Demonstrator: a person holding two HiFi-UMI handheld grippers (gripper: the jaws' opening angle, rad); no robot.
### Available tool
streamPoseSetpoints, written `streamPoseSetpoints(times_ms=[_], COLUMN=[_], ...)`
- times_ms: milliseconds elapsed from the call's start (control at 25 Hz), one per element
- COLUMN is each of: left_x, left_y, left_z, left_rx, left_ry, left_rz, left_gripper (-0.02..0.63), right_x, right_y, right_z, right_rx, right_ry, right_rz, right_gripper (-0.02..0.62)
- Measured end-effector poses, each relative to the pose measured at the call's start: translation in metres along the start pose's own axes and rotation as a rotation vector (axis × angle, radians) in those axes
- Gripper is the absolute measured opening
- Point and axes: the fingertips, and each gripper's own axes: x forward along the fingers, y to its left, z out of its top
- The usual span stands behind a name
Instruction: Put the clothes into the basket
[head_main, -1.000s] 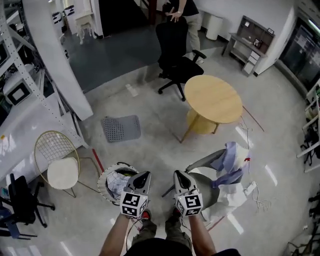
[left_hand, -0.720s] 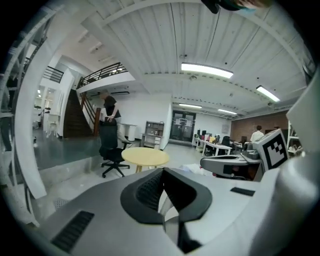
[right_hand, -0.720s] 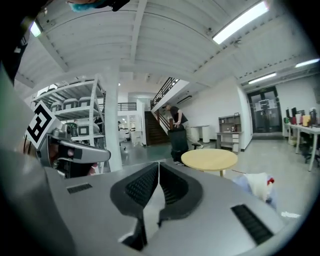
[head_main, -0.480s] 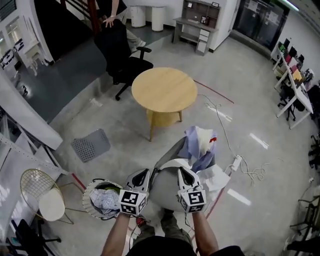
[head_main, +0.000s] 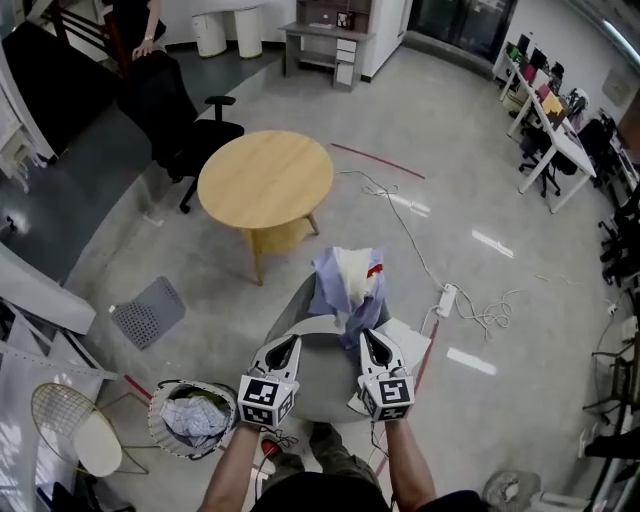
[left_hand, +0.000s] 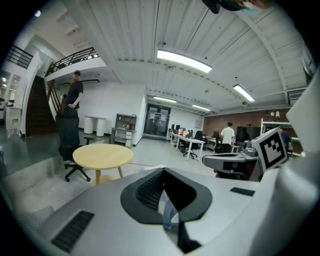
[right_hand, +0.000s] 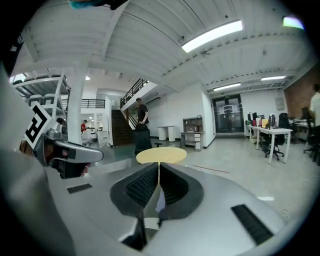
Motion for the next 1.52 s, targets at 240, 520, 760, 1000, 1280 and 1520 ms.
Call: streamPoseSetpoints(times_ms=[240, 520, 760, 1000, 1280, 1520], left_x=[0.05, 0.094, 0.124, 0.145, 0.156, 0.164], left_y=[-0.02, -0.023, -0.013, 0.001, 0.006, 0.014], left_z=[-0.008, -0.028, -0.048, -0.066, -0.079, -0.097], left_rx=[0.012, 0.005, 0.004, -0.004, -0.024, -0.03], left_ry=[0.04, 0.101, 0.148, 0.183, 0.218, 0.249], left_rz=[-0.047, -0.06, -0.048, -0.038, -0.03, -0.024], left_gripper=[0.006, 0.006, 0.006, 0.006, 0.006, 0.006], right_x=[0.007, 0.032, 0.063, 0.097, 0.13, 0.156], right_y=[-0.053, -0.082, -0.098, -0.109, -0.12, -0.129], right_z=[-0.015, -0.053, -0.077, -0.098, -0.129, -0.152], right_rx=[0.02, 0.021, 0.036, 0.073, 0.157, 0.165], right_ry=[0.022, 0.071, 0.105, 0.121, 0.194, 0.233], right_rz=[-0.058, -0.044, -0.028, -0.013, 0.018, -0.007], right_gripper=[0.034, 0.034, 0.035, 0.043, 0.283, 0.322])
